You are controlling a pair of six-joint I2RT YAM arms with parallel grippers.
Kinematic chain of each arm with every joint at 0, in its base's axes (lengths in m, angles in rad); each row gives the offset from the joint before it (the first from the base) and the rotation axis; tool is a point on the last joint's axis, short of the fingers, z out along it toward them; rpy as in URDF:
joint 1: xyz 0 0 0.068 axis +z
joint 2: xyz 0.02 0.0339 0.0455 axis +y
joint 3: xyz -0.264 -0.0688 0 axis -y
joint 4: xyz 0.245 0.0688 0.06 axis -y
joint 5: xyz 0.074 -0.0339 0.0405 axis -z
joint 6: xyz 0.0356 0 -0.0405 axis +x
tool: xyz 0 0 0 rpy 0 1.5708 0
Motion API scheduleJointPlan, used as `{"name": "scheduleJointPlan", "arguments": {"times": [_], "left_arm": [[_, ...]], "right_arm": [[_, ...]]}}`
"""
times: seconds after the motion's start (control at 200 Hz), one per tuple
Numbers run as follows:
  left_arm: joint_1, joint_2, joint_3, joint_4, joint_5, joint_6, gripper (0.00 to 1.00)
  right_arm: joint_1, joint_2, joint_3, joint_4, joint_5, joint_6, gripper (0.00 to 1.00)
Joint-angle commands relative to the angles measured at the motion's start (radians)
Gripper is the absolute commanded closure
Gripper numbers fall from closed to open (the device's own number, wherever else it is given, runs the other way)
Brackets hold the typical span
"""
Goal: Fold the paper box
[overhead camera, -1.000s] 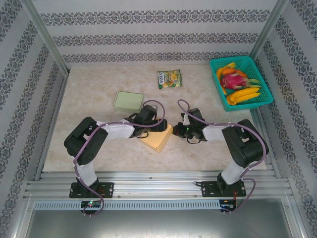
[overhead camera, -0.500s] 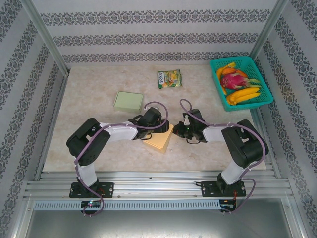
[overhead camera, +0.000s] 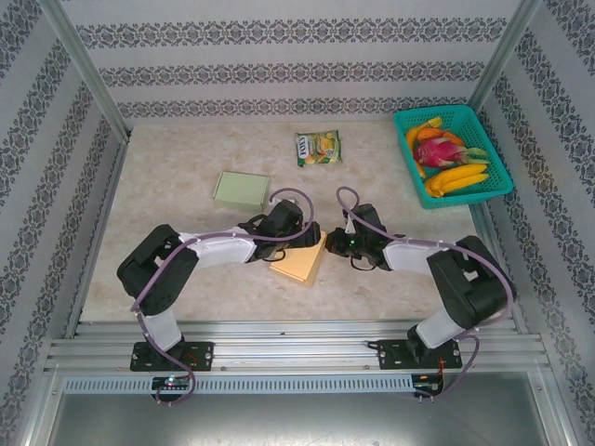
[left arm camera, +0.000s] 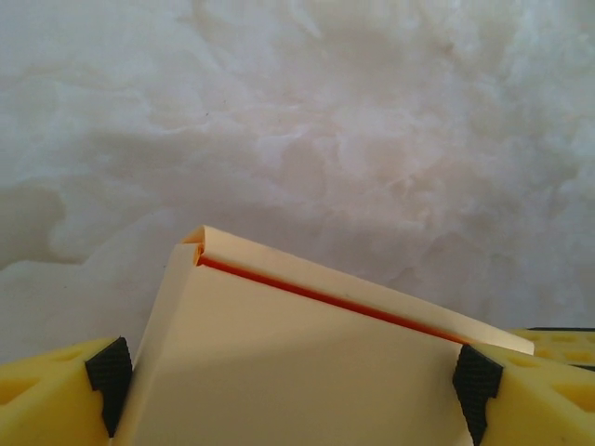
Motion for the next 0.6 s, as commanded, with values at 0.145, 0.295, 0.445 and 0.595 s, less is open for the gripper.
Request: {"name": "scheduleJointPlan", "arguments": {"times": [0.145, 0.295, 0.445, 0.595], "left_arm": [[0.005, -0.136, -0.076, -0.053, -0.079, -0.05, 0.04], [0.005, -0.2, -0.141, -0.085, -0.075, -0.075, 0.04], [-0.012, -0.289, -0.247, -0.054, -0.027, -0.089, 0.05], [-0.057, -0.345, -0.304, -0.055, -0.015, -0.1, 0.05]], "right_arm": [[-0.009, -0.178, -0.07, -0.1, 0.012, -0.076, 1.0], [0.0, -0.278, -0.137, -0.154, 0.018, -0.078, 1.0], [0.072, -0.395, -0.218, -0.194, 0.05, -0.045, 1.0], [0.209, -0.432, -0.271, -0.206, 0.108, 0.002, 1.0]]}}
